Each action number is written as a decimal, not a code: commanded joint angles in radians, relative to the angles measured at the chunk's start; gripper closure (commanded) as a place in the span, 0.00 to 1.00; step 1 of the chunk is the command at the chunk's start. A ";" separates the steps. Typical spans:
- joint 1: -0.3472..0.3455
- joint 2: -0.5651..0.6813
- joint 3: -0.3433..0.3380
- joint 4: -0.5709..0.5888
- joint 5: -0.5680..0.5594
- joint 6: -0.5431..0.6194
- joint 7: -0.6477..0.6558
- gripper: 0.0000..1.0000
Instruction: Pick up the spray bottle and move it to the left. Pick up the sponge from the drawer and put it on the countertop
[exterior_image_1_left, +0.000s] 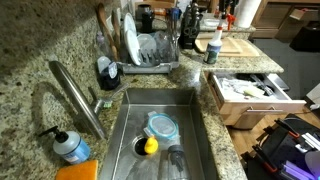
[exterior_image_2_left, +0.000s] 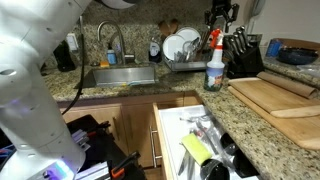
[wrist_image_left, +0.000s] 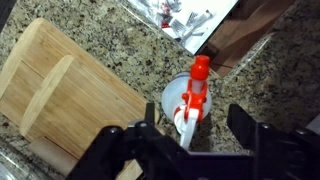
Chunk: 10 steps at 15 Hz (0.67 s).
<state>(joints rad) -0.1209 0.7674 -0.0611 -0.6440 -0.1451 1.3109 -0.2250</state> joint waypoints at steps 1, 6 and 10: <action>0.032 -0.076 -0.020 0.017 -0.046 -0.016 0.005 0.00; 0.058 -0.196 -0.092 0.021 -0.204 0.033 0.135 0.00; 0.012 -0.210 -0.171 -0.030 -0.324 0.060 0.191 0.00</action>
<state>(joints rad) -0.0757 0.5646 -0.1832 -0.5949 -0.4102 1.3325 -0.0745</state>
